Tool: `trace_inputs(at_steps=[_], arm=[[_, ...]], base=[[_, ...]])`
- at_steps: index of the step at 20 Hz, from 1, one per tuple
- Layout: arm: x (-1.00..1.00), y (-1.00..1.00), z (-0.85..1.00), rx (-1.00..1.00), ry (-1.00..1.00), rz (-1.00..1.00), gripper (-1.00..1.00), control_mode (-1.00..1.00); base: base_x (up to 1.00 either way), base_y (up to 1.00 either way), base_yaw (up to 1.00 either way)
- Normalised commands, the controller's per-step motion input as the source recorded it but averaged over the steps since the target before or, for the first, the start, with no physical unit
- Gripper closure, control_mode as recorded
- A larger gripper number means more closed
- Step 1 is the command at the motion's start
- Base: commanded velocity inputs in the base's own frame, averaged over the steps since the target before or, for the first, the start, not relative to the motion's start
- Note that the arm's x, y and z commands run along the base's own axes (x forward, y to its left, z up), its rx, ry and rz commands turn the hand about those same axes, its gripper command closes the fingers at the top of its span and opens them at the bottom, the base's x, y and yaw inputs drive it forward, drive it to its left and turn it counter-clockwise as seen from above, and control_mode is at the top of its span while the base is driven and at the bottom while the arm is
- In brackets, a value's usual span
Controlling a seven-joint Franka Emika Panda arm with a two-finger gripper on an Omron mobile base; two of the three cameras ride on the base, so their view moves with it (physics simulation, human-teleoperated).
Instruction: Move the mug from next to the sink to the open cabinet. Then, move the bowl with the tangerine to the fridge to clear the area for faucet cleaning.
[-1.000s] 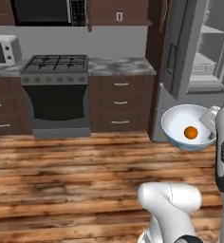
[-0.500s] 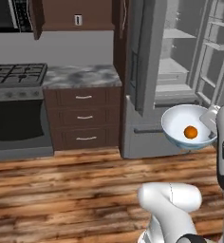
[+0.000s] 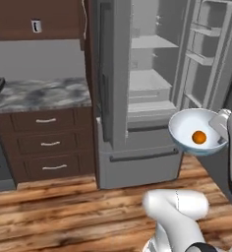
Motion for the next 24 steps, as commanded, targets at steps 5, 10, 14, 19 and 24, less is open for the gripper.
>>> trace_inputs(at_steps=[5, 10, 14, 19, 24], arm=[[0.00, 0.00, 0.00, 0.00, 0.00, 0.00, 1.00, 1.00], [0.00, 0.00, 0.00, 0.00, 0.00, 0.00, 1.00, 1.00], [0.00, 0.00, 0.00, 0.00, 0.00, 0.00, 1.00, 1.00], [0.00, 0.00, 0.00, 0.00, 0.00, 0.00, 1.00, 1.00], [0.00, 0.00, 0.00, 0.00, 0.00, 0.00, 1.00, 1.00]], base=[[0.84, -0.02, 0.00], [0.35, -0.49, 0.07], [0.00, -0.06, 0.00], [0.27, -0.02, 0.00], [0.73, -0.12, -0.02]])
